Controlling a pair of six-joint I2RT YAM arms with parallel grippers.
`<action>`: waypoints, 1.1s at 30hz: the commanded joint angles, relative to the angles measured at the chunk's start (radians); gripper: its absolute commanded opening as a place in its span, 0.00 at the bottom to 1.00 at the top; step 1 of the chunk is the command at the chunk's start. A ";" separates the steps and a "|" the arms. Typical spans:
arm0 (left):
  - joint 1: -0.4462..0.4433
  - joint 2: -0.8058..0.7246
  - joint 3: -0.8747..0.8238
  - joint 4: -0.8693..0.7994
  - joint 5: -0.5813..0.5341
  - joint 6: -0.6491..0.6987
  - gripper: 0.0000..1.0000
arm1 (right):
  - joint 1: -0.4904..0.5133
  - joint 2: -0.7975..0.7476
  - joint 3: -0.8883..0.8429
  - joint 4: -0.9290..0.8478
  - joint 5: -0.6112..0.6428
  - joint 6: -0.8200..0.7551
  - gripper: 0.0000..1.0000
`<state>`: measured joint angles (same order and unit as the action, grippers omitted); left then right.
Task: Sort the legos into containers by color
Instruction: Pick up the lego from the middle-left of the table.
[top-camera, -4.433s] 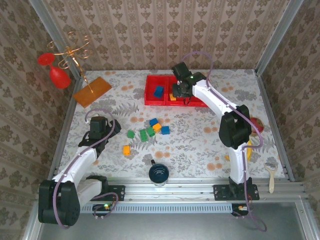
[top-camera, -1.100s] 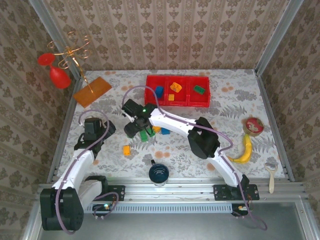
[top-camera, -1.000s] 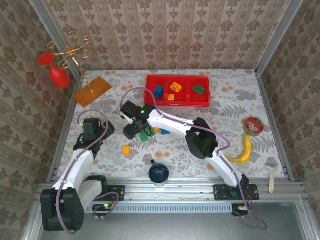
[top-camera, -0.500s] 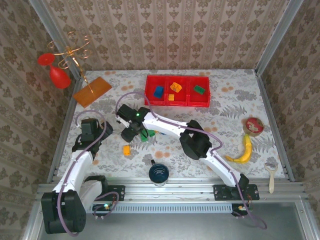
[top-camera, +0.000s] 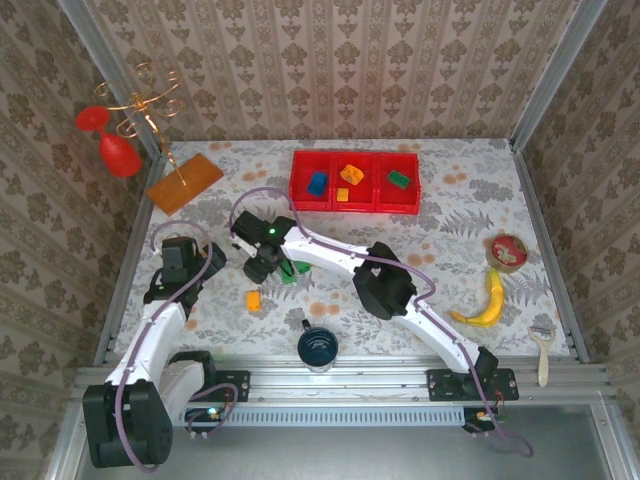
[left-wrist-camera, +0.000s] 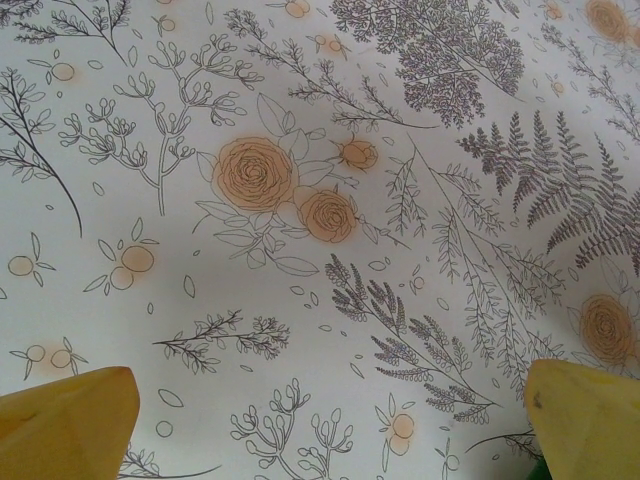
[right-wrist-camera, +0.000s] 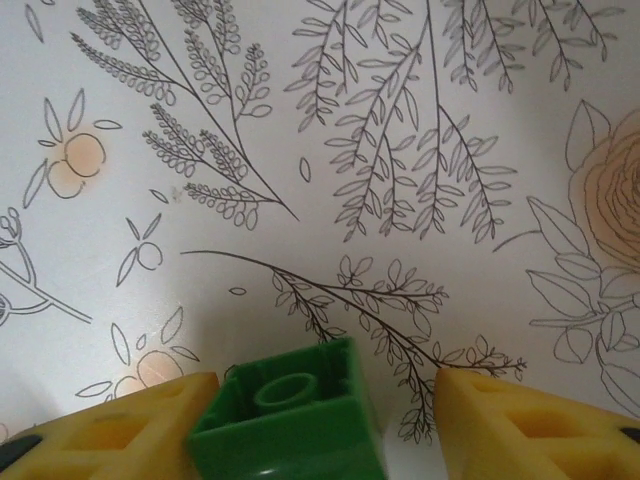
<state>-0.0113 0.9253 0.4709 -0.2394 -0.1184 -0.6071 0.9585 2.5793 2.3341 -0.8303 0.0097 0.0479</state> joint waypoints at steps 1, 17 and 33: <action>0.008 -0.014 -0.005 -0.001 0.013 0.006 1.00 | 0.006 0.031 0.027 -0.038 -0.007 -0.016 0.51; 0.010 -0.039 -0.006 -0.009 0.020 0.016 1.00 | -0.013 -0.130 -0.095 0.043 0.063 0.053 0.16; 0.007 -0.062 -0.009 0.002 0.035 0.024 1.00 | -0.221 -0.573 -0.558 0.271 0.136 0.245 0.13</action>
<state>-0.0113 0.8753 0.4706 -0.2394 -0.0998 -0.6064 0.7837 2.0720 1.8393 -0.5961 0.0998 0.2199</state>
